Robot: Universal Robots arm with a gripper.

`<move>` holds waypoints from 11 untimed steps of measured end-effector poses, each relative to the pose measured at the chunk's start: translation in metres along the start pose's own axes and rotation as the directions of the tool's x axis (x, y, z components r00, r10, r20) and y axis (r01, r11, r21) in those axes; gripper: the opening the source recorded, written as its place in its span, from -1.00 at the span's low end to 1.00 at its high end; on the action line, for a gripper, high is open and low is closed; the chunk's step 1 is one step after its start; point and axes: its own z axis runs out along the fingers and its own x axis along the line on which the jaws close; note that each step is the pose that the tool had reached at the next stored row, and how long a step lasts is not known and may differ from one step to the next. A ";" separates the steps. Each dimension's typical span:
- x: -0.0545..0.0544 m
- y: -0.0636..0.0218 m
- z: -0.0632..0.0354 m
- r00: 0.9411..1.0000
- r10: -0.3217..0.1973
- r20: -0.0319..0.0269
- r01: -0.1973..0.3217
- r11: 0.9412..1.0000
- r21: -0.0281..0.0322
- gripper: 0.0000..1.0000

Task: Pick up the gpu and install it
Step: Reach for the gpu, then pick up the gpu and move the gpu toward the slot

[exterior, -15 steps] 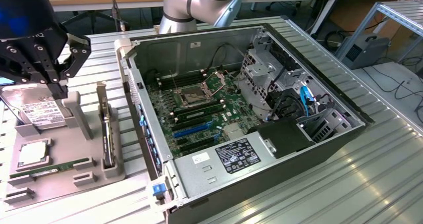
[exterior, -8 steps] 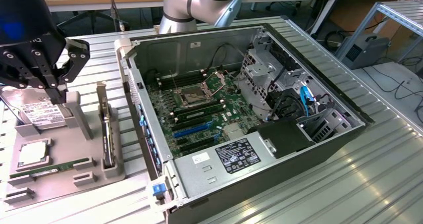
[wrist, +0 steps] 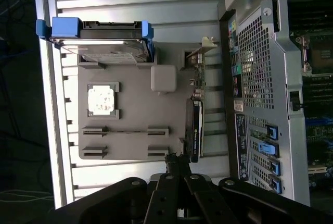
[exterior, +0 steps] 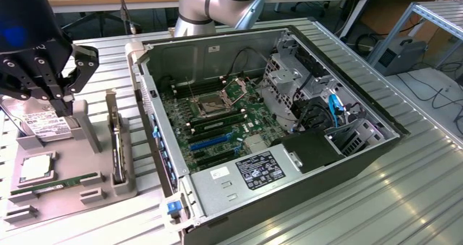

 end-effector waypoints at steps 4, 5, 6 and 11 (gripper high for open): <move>0.000 0.0000 0.0000 1.000 0.000 0.000 0.000 1.000 0.000 -0.79; 0.000 0.0000 0.0000 1.000 0.000 0.000 0.000 1.000 0.000 -0.79; 0.000 0.0000 0.0000 1.000 0.000 0.000 0.000 1.000 0.000 -0.79; 0.000 0.0000 0.0000 1.000 0.000 0.000 0.000 1.000 0.000 -0.79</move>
